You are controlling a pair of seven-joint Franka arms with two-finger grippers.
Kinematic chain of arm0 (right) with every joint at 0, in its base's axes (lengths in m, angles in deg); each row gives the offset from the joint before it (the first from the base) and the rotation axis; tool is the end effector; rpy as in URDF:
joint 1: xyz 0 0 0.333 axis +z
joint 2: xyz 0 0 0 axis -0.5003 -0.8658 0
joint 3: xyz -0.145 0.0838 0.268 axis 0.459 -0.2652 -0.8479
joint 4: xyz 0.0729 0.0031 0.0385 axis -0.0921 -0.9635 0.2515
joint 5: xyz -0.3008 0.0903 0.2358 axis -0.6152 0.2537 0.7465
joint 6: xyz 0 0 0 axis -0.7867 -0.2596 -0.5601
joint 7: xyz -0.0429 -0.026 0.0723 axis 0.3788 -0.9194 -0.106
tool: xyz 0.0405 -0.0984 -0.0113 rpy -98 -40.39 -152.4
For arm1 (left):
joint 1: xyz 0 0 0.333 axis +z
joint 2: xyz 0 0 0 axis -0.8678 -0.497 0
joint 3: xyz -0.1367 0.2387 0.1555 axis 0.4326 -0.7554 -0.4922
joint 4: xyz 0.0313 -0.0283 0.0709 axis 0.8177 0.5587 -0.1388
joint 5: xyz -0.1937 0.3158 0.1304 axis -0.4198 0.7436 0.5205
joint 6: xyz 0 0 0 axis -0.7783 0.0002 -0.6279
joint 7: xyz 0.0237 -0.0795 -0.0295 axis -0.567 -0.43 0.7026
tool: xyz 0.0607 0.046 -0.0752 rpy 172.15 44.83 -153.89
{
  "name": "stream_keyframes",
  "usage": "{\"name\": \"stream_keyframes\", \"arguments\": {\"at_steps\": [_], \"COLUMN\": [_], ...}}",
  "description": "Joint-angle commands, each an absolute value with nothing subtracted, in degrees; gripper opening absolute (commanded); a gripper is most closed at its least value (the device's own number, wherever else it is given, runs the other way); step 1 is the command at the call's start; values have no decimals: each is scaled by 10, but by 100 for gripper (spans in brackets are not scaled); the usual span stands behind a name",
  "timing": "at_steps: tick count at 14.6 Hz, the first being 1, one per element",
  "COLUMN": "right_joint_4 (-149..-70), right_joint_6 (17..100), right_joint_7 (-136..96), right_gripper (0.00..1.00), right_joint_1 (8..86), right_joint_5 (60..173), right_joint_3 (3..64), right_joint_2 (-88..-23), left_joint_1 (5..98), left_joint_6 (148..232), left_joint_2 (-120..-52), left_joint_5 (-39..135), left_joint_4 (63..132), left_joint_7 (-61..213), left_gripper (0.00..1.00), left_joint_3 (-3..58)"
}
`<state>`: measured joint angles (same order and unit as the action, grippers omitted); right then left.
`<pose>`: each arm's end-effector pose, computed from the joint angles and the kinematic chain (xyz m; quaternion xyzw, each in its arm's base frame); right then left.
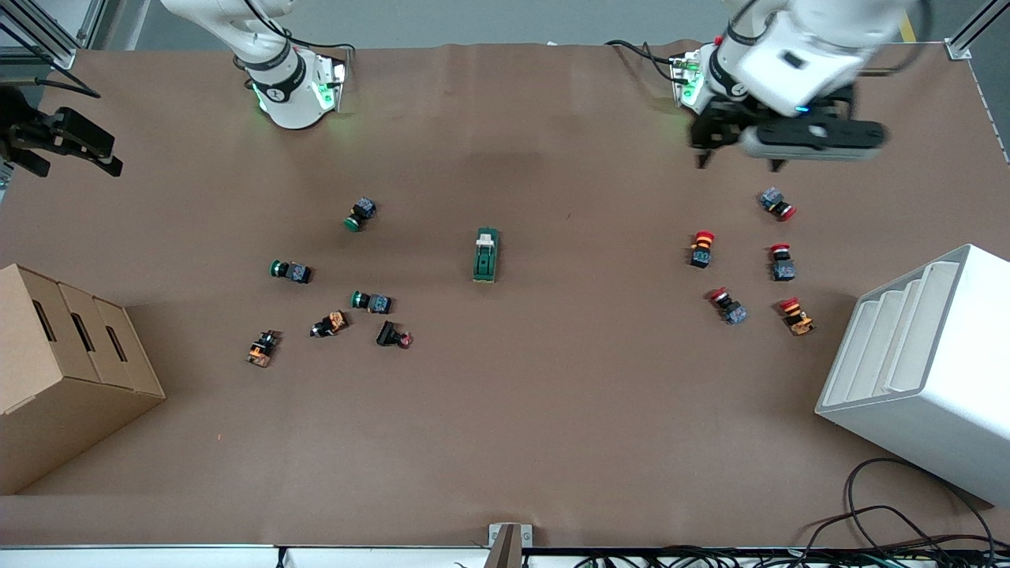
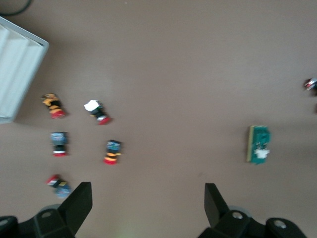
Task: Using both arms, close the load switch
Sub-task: 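Move the left gripper over the green load switch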
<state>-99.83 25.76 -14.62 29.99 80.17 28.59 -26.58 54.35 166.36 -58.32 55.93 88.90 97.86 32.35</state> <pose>0.5111 -0.0015 0.6711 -0.9999 0.0057 0.0086 0.0058 0.4770 -0.2716 0.6417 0.9993 -0.0081 0.0316 0.0162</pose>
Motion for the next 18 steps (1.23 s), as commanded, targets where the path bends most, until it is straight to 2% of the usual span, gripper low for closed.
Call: {"name": "stream_keyframes", "arguments": {"at_steps": [1, 3, 6, 11, 13, 15, 18], "right_joint_4": [-996, -996, -996, -994, -994, -1001, -1011], "right_joint_6": [258, 259, 260, 264, 267, 273, 287], "right_joint_7": [-149, -150, -150, -156, -158, -145, 6], "right_gripper": [100, 100, 100, 100, 100, 100, 100], "right_joint_1": [298, 298, 298, 297, 299, 306, 351], "right_joint_5": [789, 789, 796, 794, 789, 792, 806], "right_joint_3": [284, 284, 284, 285, 284, 281, 281], "right_joint_2": [-264, -266, -293, -304, -348, -357, -380], "left_joint_1": [546, 544, 506, 383, 346, 315, 273], "left_joint_6": [1734, 1791, 1819, 1855, 1866, 1876, 1880], "left_joint_2": [-585, -608, -654, -767, -811, -849, -905], "left_joint_5": [571, 572, 658, 820, 887, 945, 1046], "left_joint_4": [941, 958, 966, 966, 965, 964, 966], "left_joint_7": [1082, 1161, 1281, 1466, 1543, 1596, 1682], "left_gripper": [100, 100, 100, 100, 100, 100, 100], "left_joint_3": [387, 426, 476, 477, 477, 477, 477]}}
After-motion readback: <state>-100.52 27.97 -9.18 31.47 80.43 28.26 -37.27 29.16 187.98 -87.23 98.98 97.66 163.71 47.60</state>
